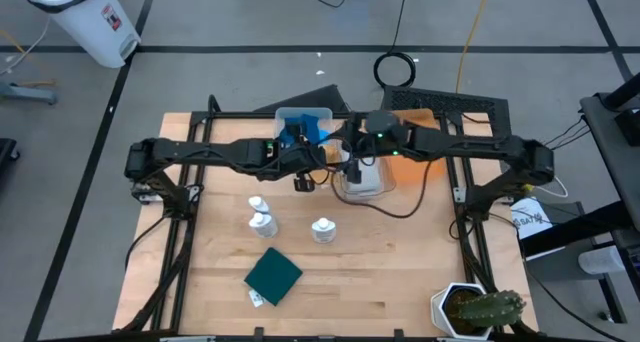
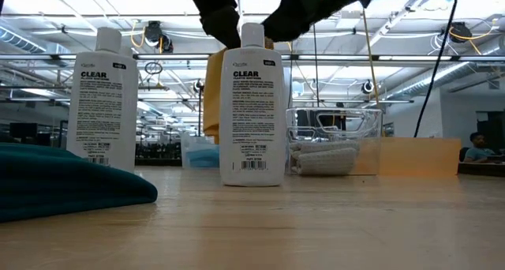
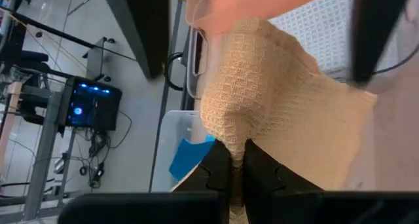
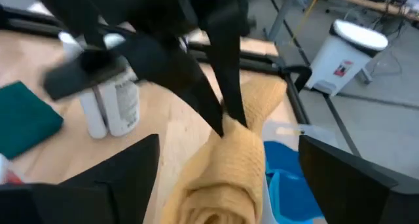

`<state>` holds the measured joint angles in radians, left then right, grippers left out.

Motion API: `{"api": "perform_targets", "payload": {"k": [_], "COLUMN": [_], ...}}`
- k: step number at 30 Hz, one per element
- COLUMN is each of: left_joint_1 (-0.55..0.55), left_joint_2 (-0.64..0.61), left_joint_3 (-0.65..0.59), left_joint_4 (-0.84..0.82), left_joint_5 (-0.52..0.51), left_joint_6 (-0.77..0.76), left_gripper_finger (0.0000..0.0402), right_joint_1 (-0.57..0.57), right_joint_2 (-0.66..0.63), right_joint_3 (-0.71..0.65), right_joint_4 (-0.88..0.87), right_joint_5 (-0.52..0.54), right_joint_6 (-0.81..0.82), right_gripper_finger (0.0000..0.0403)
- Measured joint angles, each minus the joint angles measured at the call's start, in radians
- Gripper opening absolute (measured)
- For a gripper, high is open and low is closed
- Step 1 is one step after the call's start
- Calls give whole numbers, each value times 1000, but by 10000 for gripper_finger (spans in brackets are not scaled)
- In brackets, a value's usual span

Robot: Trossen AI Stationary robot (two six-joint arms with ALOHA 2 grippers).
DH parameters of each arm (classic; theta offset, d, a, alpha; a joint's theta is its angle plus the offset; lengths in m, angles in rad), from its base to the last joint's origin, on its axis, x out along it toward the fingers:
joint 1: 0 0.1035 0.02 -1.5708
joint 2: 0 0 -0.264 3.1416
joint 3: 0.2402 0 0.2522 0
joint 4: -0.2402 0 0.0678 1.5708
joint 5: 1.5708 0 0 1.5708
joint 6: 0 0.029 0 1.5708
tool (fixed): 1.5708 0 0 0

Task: Pick & Place Kitchen Items
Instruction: Put the yellow towel into the transparent bin

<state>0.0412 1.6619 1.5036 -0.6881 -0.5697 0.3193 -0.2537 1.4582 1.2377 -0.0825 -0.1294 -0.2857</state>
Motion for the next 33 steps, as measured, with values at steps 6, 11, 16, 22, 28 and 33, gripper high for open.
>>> {"api": "perform_targets", "payload": {"k": [6, 11, 16, 22, 28, 33], "left_joint_1": [-27, -38, -38, -40, -41, -18], "left_joint_2": [-13, -19, -21, -21, -36, -123], "left_joint_3": [0, 0, 0, 0, -1, 1], "left_joint_4": [-14, -13, -11, 7, 42, 73], "left_joint_5": [74, 68, 69, 69, 112, 219], "left_joint_6": [-5, 12, 8, 8, -4, -78], "left_gripper_finger": [14, 19, 11, 21, 36, 72], "right_joint_1": [-21, -19, -8, 1, 7, 7], "right_joint_2": [51, 49, 49, 49, 22, -18], "right_joint_3": [0, 1, 1, -28, -41, -42], "right_joint_4": [-12, -12, -19, -19, -25, -68], "right_joint_5": [20, 24, 24, 22, 20, 27], "right_joint_6": [-4, 4, 12, -10, -42, -51], "right_gripper_finger": [318, 297, 234, 100, 15, 6]}}
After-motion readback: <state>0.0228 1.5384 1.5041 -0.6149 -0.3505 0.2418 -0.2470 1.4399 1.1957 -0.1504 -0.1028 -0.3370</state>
